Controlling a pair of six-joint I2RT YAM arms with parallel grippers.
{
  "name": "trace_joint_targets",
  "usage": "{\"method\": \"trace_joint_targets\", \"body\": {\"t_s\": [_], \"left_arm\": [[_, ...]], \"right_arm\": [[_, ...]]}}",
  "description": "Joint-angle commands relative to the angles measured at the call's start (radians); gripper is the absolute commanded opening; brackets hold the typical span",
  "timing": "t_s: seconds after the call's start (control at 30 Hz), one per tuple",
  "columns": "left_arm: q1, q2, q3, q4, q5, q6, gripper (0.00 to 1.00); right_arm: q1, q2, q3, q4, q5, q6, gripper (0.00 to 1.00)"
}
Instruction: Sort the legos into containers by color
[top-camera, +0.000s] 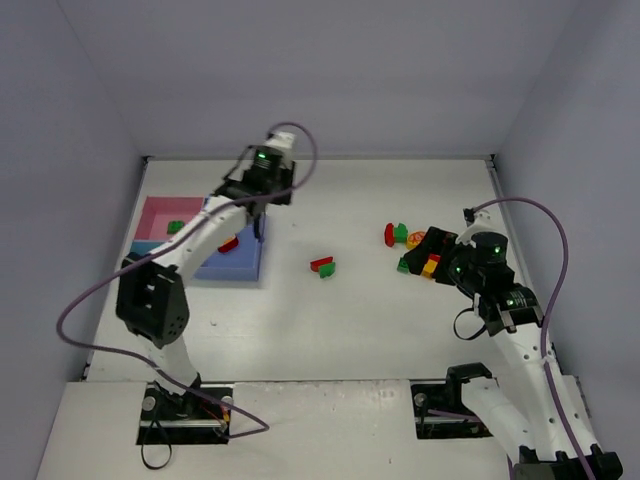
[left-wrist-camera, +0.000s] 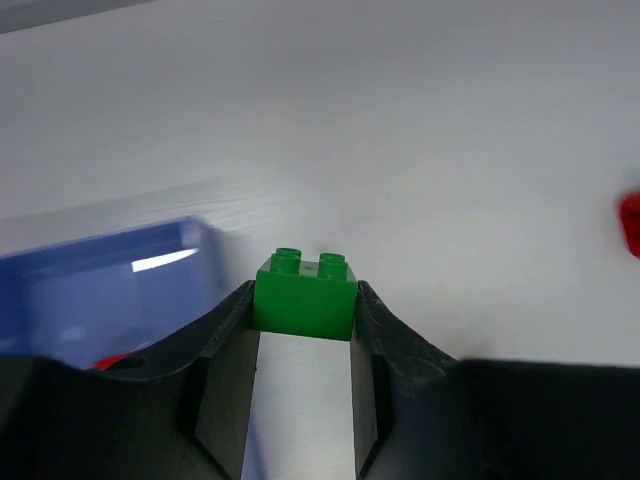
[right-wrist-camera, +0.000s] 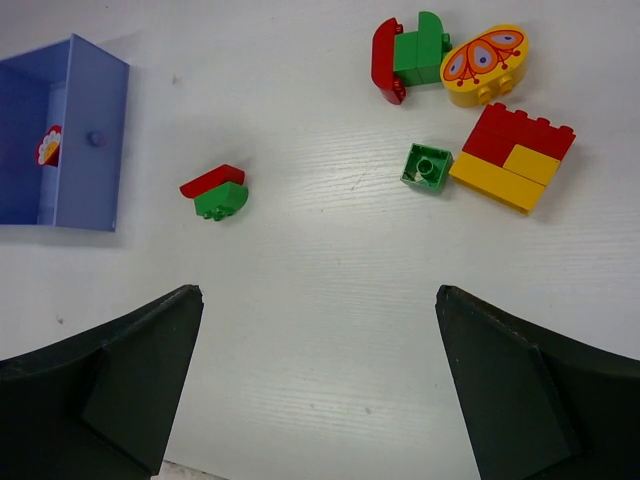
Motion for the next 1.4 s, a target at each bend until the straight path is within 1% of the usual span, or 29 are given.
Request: {"method": "trace_joint_targets", "body": {"t_s": [0.0, 0.03, 0.1, 0.13, 0.2, 0.23, 0.27, 0.3, 0.4, 0.43, 0.5, 0.53, 0.57, 0.67, 0.77, 0.87, 0.9, 0.93, 0.97, 1.0, 1.07, 1.2, 1.23, 1.37], "left_arm": [[0.193, -0.096, -0.044, -0.094, -0.059, -0.029, 0.12], [0.274, -0.102, -0.051, -0.104, -0.059, -0.024, 0.13], [0.348, -0.102, -0.07, -0.124, -0.062, -0.012, 0.13], [0.416, -0.097, -0.071, -0.128, -0.062, -0.012, 0.13], [0.476, -0.079, -0.071, -0.131, -0.054, -0.026, 0.13], [0.5, -0.07, -0.07, -0.13, -0.054, -0.036, 0.16], [0.554, -0.047, -0.061, -0.13, -0.053, -0.056, 0.17], [0.569, -0.033, -0.053, -0.136, -0.056, -0.064, 0.19], [0.606, 0.025, -0.016, -0.157, -0.077, -0.082, 0.28], [0.612, 0.038, -0.007, -0.165, -0.083, -0.085, 0.36], [0.622, 0.073, 0.013, -0.182, -0.088, -0.088, 0.46], [0.62, 0.082, 0.024, -0.185, -0.092, -0.088, 0.51], [0.62, 0.094, 0.028, -0.187, -0.093, -0.088, 0.58], [0.62, 0.09, 0.033, -0.199, -0.083, -0.107, 0.67], [0.619, 0.046, 0.018, -0.193, -0.048, -0.127, 0.68], [0.599, -0.02, 0.009, -0.2, -0.016, -0.145, 0.7], [0.59, -0.039, 0.005, -0.211, -0.004, -0.148, 0.7], [0.561, -0.057, 0.005, -0.219, -0.002, -0.15, 0.71], [0.544, -0.095, -0.001, -0.226, -0.002, -0.15, 0.71], [0.531, -0.114, -0.005, -0.24, -0.004, -0.15, 0.71], [0.449, -0.166, -0.021, -0.262, -0.002, -0.148, 0.71], [0.361, -0.249, -0.069, -0.277, 0.032, -0.17, 0.71], [0.347, -0.264, -0.082, -0.277, 0.053, -0.174, 0.71], [0.271, -0.36, -0.174, -0.282, 0.058, -0.188, 0.71]], "right_arm": [[0.004, 0.022, 0.034, 0.049, -0.008, -0.017, 1.0], [0.006, 0.025, 0.033, 0.049, -0.005, -0.024, 1.0], [0.004, 0.034, 0.033, 0.052, -0.001, -0.028, 1.0], [0.004, 0.039, 0.03, 0.053, 0.0, -0.031, 1.0], [0.004, 0.043, 0.027, 0.056, 0.0, -0.036, 1.0], [0.004, 0.043, 0.019, 0.056, 0.002, -0.037, 1.0], [0.006, 0.042, 0.016, 0.061, 0.005, -0.037, 1.0], [0.004, 0.042, 0.011, 0.061, 0.006, -0.037, 1.0], [0.004, 0.039, -0.003, 0.062, 0.012, -0.039, 1.0], [0.003, 0.037, -0.006, 0.062, 0.014, -0.039, 1.0], [0.004, 0.03, -0.013, 0.061, 0.02, -0.037, 1.0], [0.004, 0.03, -0.015, 0.061, 0.028, -0.036, 1.0], [0.004, 0.03, -0.016, 0.061, 0.031, -0.033, 1.0], [0.004, 0.051, -0.018, 0.062, 0.041, -0.013, 1.0], [0.004, 0.085, -0.013, 0.07, 0.051, 0.005, 0.97], [0.006, 0.132, -0.013, 0.105, 0.049, 0.016, 0.85], [0.006, 0.161, -0.012, 0.114, 0.049, 0.018, 0.75], [0.008, 0.18, -0.009, 0.122, 0.049, 0.022, 0.71], [0.009, 0.2, -0.007, 0.137, 0.049, 0.031, 0.69], [0.012, 0.244, -0.006, 0.144, 0.064, 0.038, 0.68], [0.035, 0.29, 0.008, 0.153, 0.089, 0.054, 0.68], [0.099, 0.44, 0.045, 0.161, 0.182, 0.091, 0.66], [0.109, 0.463, 0.051, 0.162, 0.196, 0.101, 0.67], [0.126, 0.595, 0.092, 0.17, 0.273, 0.166, 0.7]]}}
